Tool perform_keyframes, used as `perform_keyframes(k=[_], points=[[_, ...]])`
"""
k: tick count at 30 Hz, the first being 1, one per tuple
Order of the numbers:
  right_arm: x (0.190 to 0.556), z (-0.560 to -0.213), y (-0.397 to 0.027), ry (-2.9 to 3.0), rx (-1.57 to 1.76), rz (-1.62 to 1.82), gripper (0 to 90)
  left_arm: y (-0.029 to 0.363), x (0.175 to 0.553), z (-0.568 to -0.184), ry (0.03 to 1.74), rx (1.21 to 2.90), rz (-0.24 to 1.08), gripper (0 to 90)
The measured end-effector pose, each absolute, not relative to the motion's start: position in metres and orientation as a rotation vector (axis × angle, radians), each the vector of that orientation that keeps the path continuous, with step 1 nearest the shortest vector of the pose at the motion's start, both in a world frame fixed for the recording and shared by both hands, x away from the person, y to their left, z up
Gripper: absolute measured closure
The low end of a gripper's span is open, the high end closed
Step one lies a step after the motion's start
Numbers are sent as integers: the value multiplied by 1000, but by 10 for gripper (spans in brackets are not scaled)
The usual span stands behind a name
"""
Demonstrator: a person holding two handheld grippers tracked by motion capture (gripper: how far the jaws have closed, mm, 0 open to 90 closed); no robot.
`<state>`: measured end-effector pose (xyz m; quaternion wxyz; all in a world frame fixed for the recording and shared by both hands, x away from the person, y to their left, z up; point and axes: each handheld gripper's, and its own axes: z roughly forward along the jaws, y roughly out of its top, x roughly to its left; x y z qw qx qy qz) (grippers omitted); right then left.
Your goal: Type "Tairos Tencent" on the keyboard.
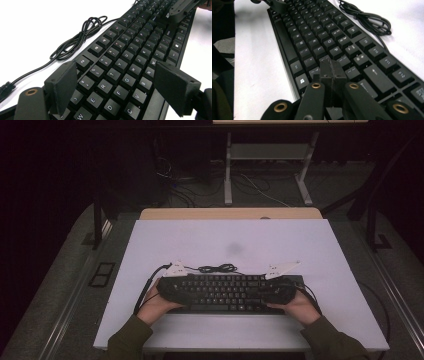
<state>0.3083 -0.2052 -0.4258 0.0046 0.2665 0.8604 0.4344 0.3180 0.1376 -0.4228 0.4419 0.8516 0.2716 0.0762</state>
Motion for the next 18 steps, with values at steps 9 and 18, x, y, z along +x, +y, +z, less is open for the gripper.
perform_keyframes(k=[9,18], points=[[304,-433,-209,2720,837,1324,889,137,318,-423,681,2108,187,193],[304,-436,-208,2745,825,1273,890,138,318,-422,691,2094,189,203]])
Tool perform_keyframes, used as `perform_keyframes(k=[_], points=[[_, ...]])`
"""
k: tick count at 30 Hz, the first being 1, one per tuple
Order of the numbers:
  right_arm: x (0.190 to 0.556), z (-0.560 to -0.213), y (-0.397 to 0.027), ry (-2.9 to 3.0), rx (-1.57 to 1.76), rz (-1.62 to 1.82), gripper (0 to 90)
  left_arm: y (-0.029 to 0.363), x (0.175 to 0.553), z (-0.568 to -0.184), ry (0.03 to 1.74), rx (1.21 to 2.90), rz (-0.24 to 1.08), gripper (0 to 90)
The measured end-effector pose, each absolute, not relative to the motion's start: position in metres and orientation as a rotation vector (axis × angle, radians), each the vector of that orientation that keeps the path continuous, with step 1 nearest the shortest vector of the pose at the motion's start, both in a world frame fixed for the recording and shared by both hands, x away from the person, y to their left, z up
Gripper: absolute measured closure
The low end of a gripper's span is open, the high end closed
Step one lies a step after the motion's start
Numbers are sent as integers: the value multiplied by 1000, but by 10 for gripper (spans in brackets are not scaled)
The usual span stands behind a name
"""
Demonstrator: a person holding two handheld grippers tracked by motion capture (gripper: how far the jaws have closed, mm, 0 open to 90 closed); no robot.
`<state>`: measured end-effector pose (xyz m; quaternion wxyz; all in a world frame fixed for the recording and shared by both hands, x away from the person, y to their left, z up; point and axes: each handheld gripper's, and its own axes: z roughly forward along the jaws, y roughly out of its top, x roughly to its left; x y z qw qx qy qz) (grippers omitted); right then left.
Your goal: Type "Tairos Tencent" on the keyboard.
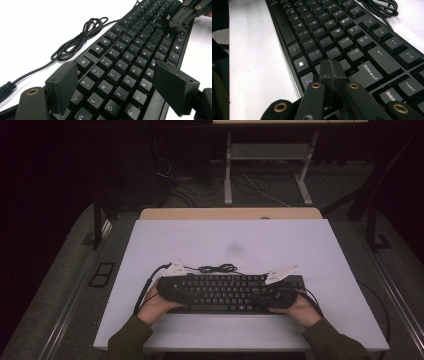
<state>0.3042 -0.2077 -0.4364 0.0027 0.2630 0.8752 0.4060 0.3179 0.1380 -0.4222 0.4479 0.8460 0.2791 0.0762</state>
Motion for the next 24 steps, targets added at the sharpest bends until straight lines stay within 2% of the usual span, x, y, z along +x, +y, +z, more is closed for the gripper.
perform_keyframes(k=[5,8,11,16,20,22,24], points=[[304,-438,-207,2753,829,1255,890,139,318,-421,698,2084,189,231],[304,-439,-207,2754,830,1258,890,139,319,-420,702,2075,187,281],[304,-439,-207,2754,823,1260,890,138,320,-420,703,2067,184,395],[304,-439,-206,2756,821,1259,891,133,323,-423,697,2082,155,668],[304,-439,-206,2755,820,1259,891,129,325,-424,699,2107,159,845],[303,-439,-206,2755,819,1258,891,128,327,-425,699,2116,154,894],[303,-439,-206,2755,819,1258,891,127,328,-427,697,2130,146,895]])
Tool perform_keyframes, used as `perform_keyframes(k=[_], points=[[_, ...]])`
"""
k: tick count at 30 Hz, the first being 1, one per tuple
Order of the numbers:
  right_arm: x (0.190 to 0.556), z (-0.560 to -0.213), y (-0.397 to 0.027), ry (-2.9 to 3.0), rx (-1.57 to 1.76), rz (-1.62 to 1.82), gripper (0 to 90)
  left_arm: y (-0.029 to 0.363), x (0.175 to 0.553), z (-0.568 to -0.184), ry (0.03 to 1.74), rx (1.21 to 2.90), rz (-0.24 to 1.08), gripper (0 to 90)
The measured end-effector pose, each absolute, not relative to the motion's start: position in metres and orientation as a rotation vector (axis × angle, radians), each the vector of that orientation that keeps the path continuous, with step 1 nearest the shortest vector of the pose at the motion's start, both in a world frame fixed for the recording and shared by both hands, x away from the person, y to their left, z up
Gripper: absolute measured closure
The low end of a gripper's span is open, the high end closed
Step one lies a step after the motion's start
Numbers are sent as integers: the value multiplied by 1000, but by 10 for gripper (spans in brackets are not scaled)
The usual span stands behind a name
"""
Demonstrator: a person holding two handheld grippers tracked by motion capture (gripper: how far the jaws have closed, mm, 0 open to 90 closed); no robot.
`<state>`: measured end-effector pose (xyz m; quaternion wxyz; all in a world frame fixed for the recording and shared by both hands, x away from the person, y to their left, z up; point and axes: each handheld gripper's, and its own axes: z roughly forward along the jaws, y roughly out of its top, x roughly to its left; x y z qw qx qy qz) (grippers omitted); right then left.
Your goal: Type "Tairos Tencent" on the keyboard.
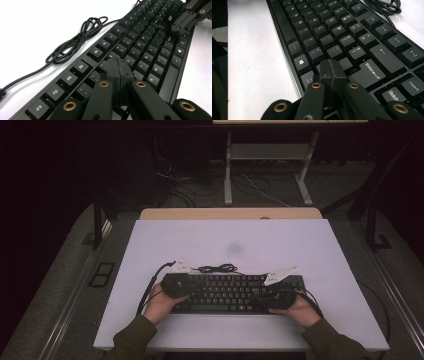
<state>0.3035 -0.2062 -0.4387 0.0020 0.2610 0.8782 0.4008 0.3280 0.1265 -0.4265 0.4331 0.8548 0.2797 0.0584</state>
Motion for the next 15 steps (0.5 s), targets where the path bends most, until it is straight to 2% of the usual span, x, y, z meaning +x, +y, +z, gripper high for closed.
perform_keyframes(k=[15], points=[[303,-439,-206,2755,816,1255,891,118,332,-433,696,2181,135,895]])
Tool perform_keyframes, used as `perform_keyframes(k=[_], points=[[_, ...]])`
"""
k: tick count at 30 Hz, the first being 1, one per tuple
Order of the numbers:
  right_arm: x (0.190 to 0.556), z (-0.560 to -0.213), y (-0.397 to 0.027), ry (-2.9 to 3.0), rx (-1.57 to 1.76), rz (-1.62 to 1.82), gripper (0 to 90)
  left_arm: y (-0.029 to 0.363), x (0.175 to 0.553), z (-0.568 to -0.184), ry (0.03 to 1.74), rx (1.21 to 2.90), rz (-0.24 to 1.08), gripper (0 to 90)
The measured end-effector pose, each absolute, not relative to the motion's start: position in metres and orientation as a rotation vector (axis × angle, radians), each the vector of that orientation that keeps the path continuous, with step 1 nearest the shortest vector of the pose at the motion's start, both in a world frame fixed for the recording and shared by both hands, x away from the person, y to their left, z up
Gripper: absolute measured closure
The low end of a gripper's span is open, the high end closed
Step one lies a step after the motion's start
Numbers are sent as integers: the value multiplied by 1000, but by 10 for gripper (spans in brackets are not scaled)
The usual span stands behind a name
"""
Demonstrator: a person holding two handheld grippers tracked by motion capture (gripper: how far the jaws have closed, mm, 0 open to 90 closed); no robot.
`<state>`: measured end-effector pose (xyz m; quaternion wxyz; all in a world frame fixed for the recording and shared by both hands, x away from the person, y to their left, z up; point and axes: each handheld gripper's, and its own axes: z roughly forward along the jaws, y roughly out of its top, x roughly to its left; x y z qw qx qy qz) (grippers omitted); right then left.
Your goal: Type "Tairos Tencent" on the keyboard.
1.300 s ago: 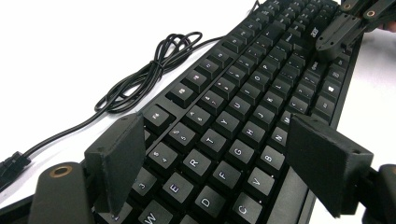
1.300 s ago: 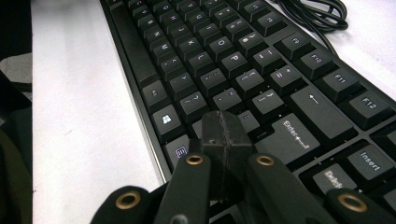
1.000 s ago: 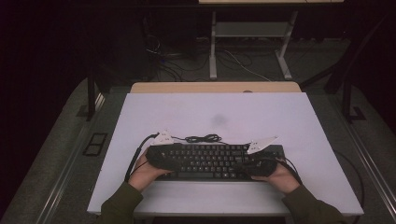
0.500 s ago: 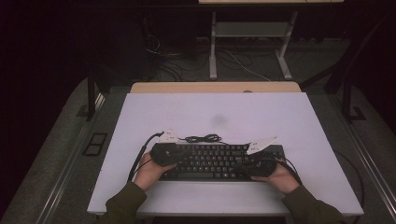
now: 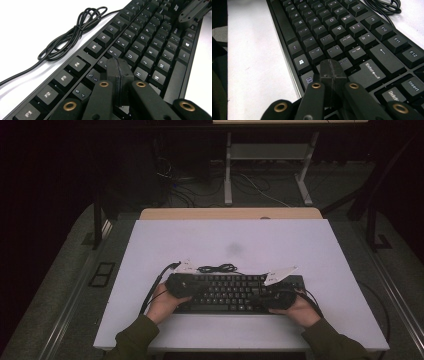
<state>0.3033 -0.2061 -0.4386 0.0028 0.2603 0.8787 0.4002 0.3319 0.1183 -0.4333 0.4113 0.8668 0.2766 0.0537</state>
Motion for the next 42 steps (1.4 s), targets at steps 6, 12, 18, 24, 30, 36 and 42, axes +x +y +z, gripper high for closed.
perform_keyframes(k=[6,12,18,24,30,36,42], points=[[303,-439,-206,2756,819,1254,891,118,332,-435,699,2199,136,895],[303,-439,-206,2756,817,1254,891,122,331,-429,699,2176,138,894],[303,-438,-206,2756,815,1252,891,125,330,-426,709,2140,144,791],[303,-438,-206,2756,814,1252,891,128,328,-425,697,2139,148,458],[303,-438,-206,2756,813,1251,891,132,325,-423,708,2118,179,251],[303,-438,-206,2754,810,1250,891,138,323,-421,704,2104,189,95],[303,-437,-206,2751,806,1255,891,139,322,-421,701,2105,191,96]])
